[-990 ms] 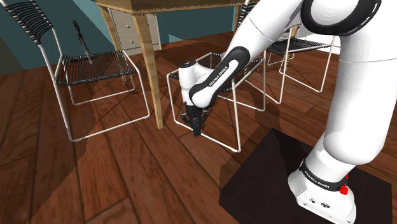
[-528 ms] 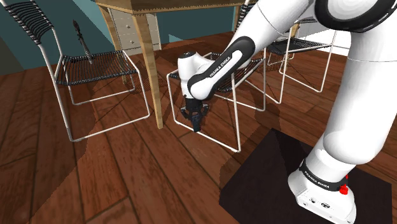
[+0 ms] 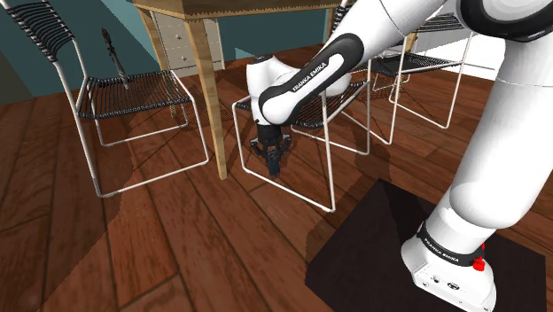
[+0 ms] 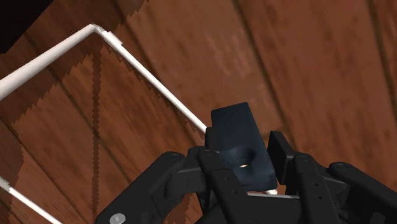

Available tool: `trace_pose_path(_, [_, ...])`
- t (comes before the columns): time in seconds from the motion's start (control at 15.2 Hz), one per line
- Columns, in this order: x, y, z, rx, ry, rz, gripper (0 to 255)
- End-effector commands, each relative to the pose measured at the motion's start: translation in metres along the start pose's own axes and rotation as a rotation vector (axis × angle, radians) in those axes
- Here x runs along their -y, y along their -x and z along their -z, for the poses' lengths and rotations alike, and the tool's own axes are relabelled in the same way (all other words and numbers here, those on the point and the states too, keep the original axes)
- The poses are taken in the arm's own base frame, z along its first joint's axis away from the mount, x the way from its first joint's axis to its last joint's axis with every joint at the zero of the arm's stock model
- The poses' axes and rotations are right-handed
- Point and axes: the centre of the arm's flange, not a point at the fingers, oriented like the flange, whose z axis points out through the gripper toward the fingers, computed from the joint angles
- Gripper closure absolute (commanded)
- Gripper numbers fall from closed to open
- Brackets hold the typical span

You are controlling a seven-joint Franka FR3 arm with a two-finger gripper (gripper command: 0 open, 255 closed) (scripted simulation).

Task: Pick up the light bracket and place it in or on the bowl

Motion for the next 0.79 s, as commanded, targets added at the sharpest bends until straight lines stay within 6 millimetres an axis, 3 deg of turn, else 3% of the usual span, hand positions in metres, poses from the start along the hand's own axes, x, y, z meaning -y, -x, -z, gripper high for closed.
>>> trace_pose_path(0.0, [0.0, 0.0, 0.012, 0.0, 0.0, 0.0, 255])
trace_pose_path(0.73, [-0.005, -0.002, 0.07, 0.0, 0.0, 0.0, 255])
